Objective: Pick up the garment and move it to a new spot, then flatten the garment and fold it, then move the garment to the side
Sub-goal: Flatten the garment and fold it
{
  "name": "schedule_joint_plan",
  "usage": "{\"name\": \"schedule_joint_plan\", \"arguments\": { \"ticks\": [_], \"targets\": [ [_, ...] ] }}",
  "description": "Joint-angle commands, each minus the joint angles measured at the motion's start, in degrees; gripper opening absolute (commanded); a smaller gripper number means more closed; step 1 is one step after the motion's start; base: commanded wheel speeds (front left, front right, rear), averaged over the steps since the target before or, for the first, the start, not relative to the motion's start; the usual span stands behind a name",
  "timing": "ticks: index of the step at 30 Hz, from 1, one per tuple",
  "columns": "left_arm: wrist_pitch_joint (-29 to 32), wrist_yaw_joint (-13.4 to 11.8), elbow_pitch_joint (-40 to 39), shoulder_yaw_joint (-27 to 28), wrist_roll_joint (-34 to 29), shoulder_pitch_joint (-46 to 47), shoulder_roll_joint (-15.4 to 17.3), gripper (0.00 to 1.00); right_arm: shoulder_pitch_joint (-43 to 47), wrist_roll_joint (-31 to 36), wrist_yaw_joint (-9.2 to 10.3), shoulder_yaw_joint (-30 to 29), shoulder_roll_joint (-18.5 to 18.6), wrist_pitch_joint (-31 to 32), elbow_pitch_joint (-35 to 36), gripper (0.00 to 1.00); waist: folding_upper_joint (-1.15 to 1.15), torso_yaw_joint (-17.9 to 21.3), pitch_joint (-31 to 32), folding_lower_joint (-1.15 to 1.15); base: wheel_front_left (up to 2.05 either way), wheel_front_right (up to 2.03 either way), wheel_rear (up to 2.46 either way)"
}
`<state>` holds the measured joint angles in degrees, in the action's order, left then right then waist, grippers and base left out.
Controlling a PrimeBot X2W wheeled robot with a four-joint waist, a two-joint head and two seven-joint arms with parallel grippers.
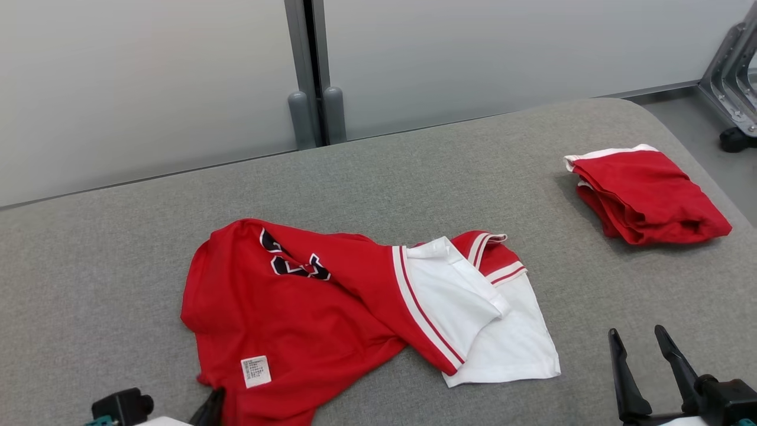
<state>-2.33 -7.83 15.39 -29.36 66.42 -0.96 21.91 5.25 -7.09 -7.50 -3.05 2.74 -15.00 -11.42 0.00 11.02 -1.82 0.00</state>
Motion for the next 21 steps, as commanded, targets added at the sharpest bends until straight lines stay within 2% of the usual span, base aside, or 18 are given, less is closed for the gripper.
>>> {"name": "schedule_joint_plan", "arguments": {
  "ticks": [1, 7, 13, 21],
  "targets": [
    [-0.7, -0.5, -0.3, 0.9, -0.3, 0.4, 1.1, 0.00, -0.2, -0.3, 0.02, -0.1, 0.3, -0.3, 0.1, 1.00, 0.00, 0.3, -0.1, 0.00, 0.00, 0.00, 0.00],
    [-1.9, -3.1, -1.1, 3.1, -3.9, 7.9, 4.2, 0.00, -0.6, -0.7, 0.02, 0.0, 0.3, -0.3, -0.3, 1.00, 0.00, 0.7, -0.1, 0.00, 0.00, 0.00, 0.00],
    [-1.7, -4.4, -1.8, 2.6, -8.4, 17.3, 5.6, 0.00, -0.6, -0.6, 0.02, -0.5, 0.3, -0.3, -0.6, 1.00, 0.00, 0.3, 0.3, 0.00, 0.00, 0.00, 0.00],
    [-4.7, -3.3, -0.8, 1.1, -13.4, 23.7, 6.0, 0.00, 0.3, 0.2, 0.02, -1.2, 0.3, -0.3, -0.2, 1.00, 0.00, -2.1, 0.7, 0.00, 0.00, 0.00, 0.00]
  ]
}}
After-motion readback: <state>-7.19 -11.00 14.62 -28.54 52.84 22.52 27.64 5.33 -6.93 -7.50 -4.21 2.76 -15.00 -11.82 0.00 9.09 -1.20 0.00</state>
